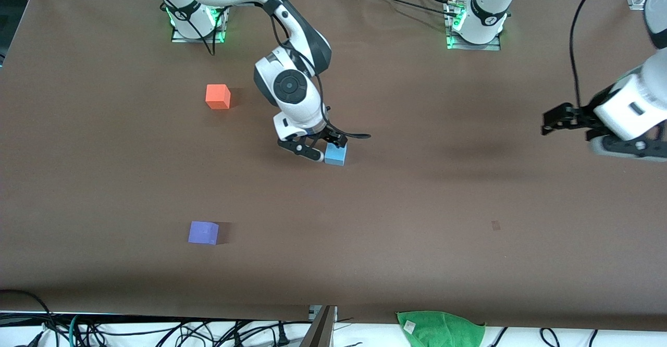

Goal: Place blue block between orange and purple blocks

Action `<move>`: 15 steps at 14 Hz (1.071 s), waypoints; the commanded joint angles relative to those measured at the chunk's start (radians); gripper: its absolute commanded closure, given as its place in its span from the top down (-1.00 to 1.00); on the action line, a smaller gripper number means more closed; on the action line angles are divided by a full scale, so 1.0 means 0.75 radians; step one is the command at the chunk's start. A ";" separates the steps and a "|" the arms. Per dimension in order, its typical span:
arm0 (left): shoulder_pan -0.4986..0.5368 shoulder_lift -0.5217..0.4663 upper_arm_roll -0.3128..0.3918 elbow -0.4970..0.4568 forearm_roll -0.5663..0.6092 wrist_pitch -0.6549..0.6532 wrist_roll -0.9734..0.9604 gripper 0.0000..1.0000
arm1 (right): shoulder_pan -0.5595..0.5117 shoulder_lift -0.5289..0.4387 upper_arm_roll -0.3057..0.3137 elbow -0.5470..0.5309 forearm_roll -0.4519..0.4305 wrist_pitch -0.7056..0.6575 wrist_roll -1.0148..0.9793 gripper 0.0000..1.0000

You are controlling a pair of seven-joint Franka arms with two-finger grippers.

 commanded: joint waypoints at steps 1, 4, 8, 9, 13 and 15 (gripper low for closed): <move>-0.010 -0.260 0.034 -0.295 -0.003 0.101 0.021 1.00 | 0.042 0.066 -0.022 0.019 -0.079 0.088 0.019 0.99; -0.006 -0.256 0.028 -0.288 0.006 0.054 0.023 1.00 | 0.063 0.138 -0.022 0.068 -0.114 0.148 0.019 0.99; -0.008 -0.258 -0.005 -0.282 0.014 0.042 0.021 1.00 | 0.087 0.200 -0.024 0.123 -0.124 0.174 0.021 0.97; -0.008 -0.258 -0.009 -0.280 0.014 0.034 0.021 1.00 | 0.089 0.206 -0.024 0.123 -0.132 0.199 0.021 0.91; -0.010 -0.258 -0.019 -0.261 0.014 0.011 0.021 1.00 | 0.083 0.208 -0.026 0.111 -0.175 0.203 -0.003 -0.34; -0.018 -0.256 -0.021 -0.259 0.020 0.011 0.021 1.00 | 0.051 0.192 -0.036 0.115 -0.175 0.164 -0.048 -0.83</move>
